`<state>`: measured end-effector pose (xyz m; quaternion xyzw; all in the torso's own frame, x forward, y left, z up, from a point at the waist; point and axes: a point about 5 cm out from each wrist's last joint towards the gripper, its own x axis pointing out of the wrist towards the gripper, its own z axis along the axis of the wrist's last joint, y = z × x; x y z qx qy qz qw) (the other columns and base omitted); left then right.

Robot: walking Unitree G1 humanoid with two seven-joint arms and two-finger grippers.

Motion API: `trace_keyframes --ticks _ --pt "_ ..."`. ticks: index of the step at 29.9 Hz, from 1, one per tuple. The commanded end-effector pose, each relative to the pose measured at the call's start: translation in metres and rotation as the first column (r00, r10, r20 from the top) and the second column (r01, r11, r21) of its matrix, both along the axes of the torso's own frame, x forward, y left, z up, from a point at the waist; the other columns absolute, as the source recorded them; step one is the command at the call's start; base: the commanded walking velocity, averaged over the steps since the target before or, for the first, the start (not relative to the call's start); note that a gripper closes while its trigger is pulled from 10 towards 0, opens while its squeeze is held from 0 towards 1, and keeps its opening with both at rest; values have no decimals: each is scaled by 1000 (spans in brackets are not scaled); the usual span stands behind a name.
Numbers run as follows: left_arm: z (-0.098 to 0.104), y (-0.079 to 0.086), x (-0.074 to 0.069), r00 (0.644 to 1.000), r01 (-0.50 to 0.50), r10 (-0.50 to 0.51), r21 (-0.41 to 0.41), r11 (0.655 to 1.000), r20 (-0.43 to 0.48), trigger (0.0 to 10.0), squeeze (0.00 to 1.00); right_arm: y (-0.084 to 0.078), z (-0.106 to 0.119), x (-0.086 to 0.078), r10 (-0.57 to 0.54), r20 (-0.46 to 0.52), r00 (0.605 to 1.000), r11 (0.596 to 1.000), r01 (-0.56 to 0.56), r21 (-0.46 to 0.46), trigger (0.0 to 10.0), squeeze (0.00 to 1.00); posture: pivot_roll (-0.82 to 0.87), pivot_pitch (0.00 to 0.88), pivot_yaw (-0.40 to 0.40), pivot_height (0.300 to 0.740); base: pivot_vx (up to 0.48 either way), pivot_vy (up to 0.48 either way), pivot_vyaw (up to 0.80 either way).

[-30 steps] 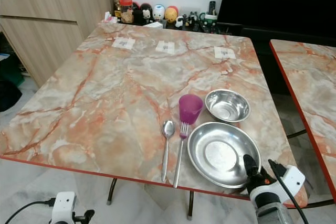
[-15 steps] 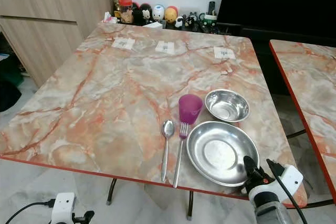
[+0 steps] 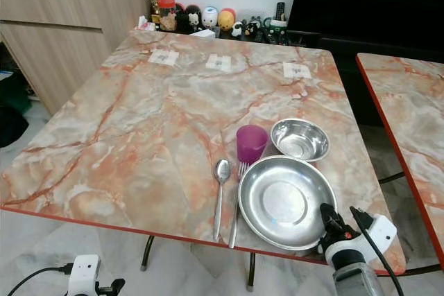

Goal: Setting the table

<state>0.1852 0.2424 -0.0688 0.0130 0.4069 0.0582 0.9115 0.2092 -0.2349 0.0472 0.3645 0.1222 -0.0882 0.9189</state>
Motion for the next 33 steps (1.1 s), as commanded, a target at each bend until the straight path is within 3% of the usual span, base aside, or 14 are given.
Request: trace_keyframes --ticks 1,4,11,16,19,20,21,25,28,33 --pt "-2 -1 -4 1000 -9 9 -7 1000 -13 10000 0 0 0 -5 13 4 1000 1000 -13 -4 0 0 88 0 -70 740 0 0 0" --pt "-2 -1 -4 1000 -10 10 -7 1000 -14 10000 0 -2 2 -9 30 20 999 999 -30 -18 0 0 88 0 -70 740 0 0 0" --pt "-3 -3 -3 1000 7 -7 -4 1000 -16 10000 0 -8 26 -26 109 244 964 993 -97 -62 0 0 83 0 -66 740 0 0 0" --pt "-3 -4 -3 1000 13 -13 -2 1000 -17 10000 0 -12 49 -14 -40 364 930 997 63 -53 0 0 85 0 -62 740 0 0 0" --pt "-3 -4 -3 1000 15 -15 -1 1000 -18 10000 0 -3 62 -3 -37 407 913 992 83 -98 0 0 82 0 -57 740 0 0 0" --pt "-3 -4 -3 1000 15 -15 0 1000 -19 10000 0 5 68 4 -4 427 904 990 63 -126 7686 0 83 0 -57 740 0 0 0" --pt "-3 -4 -3 1000 15 -15 -1 1000 -20 10000 0 16 76 13 38 459 888 989 33 -146 10000 0 85 0 -54 740 0 0 0" --pt "-3 -5 -3 1000 12 -12 -4 1000 -20 10000 0 36 91 32 73 523 849 989 7 -149 10000 0 82 0 -52 740 0 0 0" --pt "-3 -7 -2 1000 -9 9 -17 1000 -6 10000 0 52 106 48 135 561 817 962 28 -272 10000 0 94 0 -57 740 0 0 0" --pt "-3 -5 -2 999 -54 54 -20 998 0 10000 0 49 107 48 168 567 807 951 20 -309 10000 0 97 0 -61 740 0 0 0"
